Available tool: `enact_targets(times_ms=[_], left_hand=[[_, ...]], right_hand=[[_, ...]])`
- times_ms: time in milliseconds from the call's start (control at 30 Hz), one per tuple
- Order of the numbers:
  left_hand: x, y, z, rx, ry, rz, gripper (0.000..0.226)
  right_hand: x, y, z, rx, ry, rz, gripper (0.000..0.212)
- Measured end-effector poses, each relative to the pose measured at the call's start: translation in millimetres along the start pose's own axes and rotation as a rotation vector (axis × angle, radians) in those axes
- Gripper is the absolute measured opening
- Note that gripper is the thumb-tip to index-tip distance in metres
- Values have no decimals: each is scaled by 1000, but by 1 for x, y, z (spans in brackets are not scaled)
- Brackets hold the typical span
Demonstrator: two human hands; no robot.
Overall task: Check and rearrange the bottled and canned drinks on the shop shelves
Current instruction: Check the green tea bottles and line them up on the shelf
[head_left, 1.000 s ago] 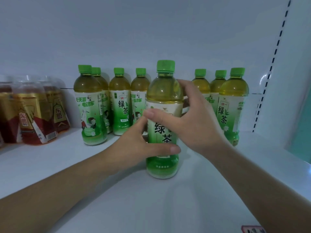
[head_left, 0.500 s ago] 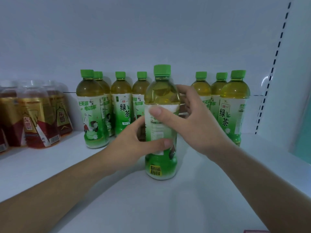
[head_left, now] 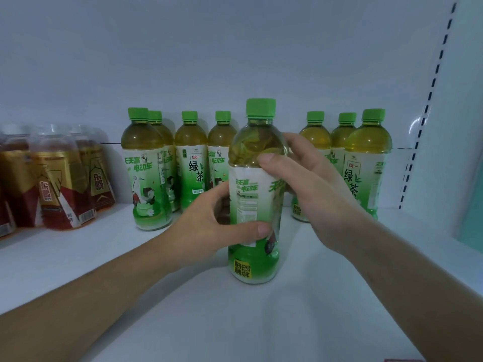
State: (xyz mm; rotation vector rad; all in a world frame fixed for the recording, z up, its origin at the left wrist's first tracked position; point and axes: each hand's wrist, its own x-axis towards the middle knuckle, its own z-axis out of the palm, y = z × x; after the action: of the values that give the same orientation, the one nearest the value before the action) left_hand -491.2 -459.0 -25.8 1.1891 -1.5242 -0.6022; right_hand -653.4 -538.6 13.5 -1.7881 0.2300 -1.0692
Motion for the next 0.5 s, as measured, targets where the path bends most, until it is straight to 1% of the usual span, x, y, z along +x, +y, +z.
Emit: enact_targets(times_ms=[100,167,233,267,333,367,433,500], left_hand=[[0,1,0,-9,-7,24,56],[0,2,0,-2,2,51,51],[1,2,-1,54,40,108,51],[2,2,-1,87,67,148,54],[3,1,-3,126,120,240,56],[3,1,-4,129,138,277,55],[3,0,-7,108,174,344,54],[4,1,-10,156,220,439,61]], right_hand=[[0,1,-1,-8,-15,-25,23],[0,1,-2,-3,-57,-32,28],[1,3,-4,-46,-142,-35,48],[0,5,-5,-110,-172,-44,59],[-1,10,-5,-290,-176,-97,68],[-1,12,-5,-374,-153,-150,69],[-1,14,-4,-492,-117,-318,70],[2,17,-4,-533,-109,-513,66]])
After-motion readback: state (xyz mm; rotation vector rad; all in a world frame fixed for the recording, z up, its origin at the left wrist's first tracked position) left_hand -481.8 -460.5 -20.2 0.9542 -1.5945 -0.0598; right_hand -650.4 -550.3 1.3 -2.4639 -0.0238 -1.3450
